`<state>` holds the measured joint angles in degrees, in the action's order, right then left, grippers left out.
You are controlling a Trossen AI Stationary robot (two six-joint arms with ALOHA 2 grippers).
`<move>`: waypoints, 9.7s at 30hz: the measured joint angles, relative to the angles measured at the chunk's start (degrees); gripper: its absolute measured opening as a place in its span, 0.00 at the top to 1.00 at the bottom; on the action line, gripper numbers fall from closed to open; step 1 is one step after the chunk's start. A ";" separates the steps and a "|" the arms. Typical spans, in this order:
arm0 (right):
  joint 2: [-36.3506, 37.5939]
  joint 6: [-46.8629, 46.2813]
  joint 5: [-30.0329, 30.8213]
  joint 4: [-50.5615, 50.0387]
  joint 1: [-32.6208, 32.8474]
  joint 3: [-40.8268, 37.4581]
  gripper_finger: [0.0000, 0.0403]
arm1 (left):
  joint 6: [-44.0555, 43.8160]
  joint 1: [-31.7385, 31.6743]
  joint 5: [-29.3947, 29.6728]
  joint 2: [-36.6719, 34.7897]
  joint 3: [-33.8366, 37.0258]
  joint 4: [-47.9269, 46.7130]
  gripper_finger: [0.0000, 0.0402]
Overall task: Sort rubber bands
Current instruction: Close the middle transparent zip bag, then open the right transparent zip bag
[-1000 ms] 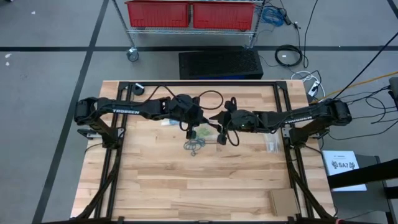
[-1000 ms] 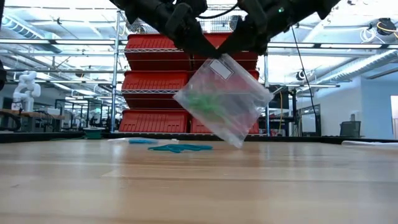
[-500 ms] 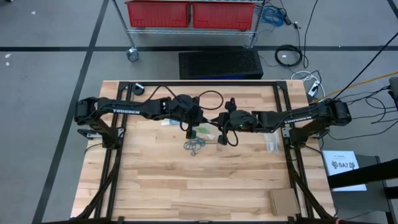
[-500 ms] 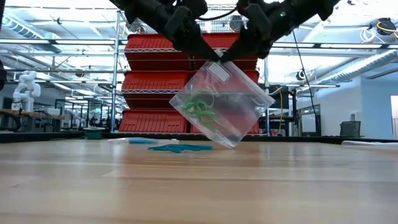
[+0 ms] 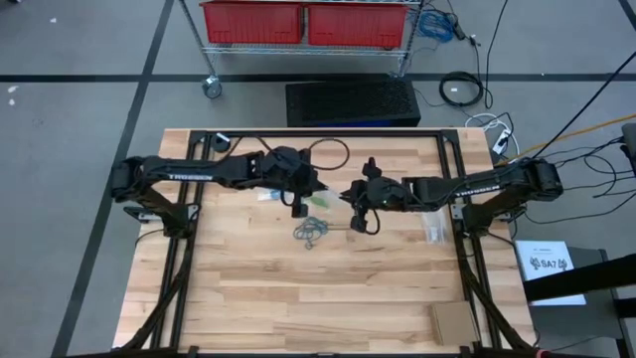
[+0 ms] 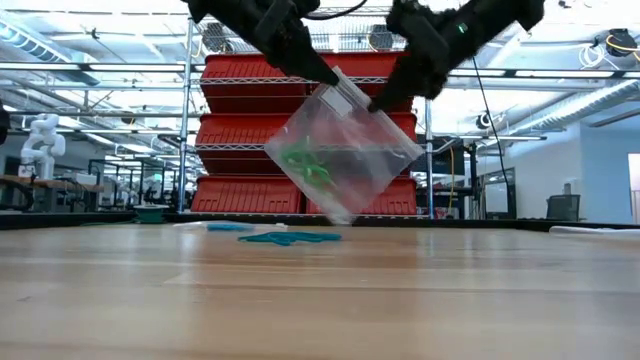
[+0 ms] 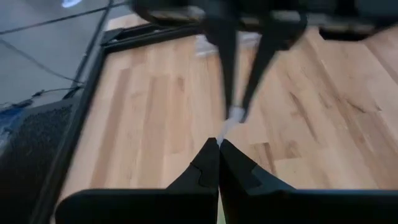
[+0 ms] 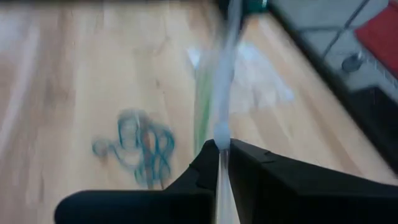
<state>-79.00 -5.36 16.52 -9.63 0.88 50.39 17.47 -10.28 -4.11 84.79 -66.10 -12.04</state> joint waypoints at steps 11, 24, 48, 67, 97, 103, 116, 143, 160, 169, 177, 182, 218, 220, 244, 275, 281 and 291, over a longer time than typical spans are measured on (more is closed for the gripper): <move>0.13 -3.59 -0.36 -8.59 0.03 -0.09 0.98 | -0.02 -0.45 1.79 -1.05 0.00 -1.12 1.00; 1.96 -7.49 -0.16 -15.57 -0.04 -0.09 1.00 | -0.66 -3.45 1.42 -0.09 0.00 -2.06 1.00; 2.05 -2.96 2.88 -17.20 -10.67 -0.15 0.94 | -8.16 -14.47 -0.13 11.50 11.18 18.08 1.00; -6.63 -9.24 -3.20 -4.79 -8.26 -0.70 0.76 | -10.14 -14.81 -4.16 11.50 11.14 18.81 0.67; -20.89 18.26 -6.28 -4.53 -21.70 1.31 1.00 | -15.72 -19.11 -18.39 3.44 17.79 21.63 0.99; -11.71 12.71 -6.66 -22.69 -20.76 6.80 0.99 | -15.69 -19.11 -18.39 3.44 17.79 23.40 0.99; 10.28 -52.19 -0.23 -49.36 -6.68 -12.85 1.00 | -15.69 -18.90 -20.68 3.44 17.79 24.20 0.99; 8.50 -31.71 -9.96 -9.74 0.68 -17.32 0.95 | -17.10 -18.45 -21.36 3.44 17.79 24.13 0.99; -4.57 -29.86 -1.47 -8.58 -0.49 -16.33 0.70 | -17.11 -17.63 -22.92 3.44 17.79 23.97 0.99; -2.09 -26.28 0.64 -9.85 1.27 -15.38 0.98 | -17.35 -17.65 -22.91 3.44 17.79 23.99 0.99; 1.26 -15.46 7.91 -11.54 4.95 -9.20 1.00 | -19.17 -15.44 -26.25 3.44 17.79 25.29 0.99; 1.33 -9.21 13.78 -14.16 6.55 -4.23 1.00 | -19.62 -11.59 -26.33 3.44 17.79 30.73 0.91; 1.33 8.30 19.33 -9.96 6.74 0.44 1.00 | -37.70 -4.64 -16.77 9.66 10.71 31.88 0.55; 1.33 8.48 19.42 -9.96 6.74 0.44 1.00 | -37.73 -4.62 -16.79 10.01 10.15 32.07 0.55; 1.31 9.72 19.47 -9.44 6.74 0.44 1.00 | -36.63 -4.31 -17.48 14.50 6.07 31.88 0.55; 6.32 -11.05 -1.75 -12.01 1.23 4.09 0.77 | -13.37 -1.80 -18.34 14.45 6.01 29.01 0.99; 6.25 -10.47 -12.75 -11.18 -2.68 4.08 0.63 | -7.85 0.67 -18.29 13.99 6.05 28.72 1.00; 5.95 -8.76 -24.66 -8.38 -5.04 4.07 0.67 | -6.06 1.83 -17.91 12.06 6.10 27.59 1.00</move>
<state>-73.06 -14.11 -8.14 -18.01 -4.17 54.46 11.41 -8.45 -22.02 96.85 -60.01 15.55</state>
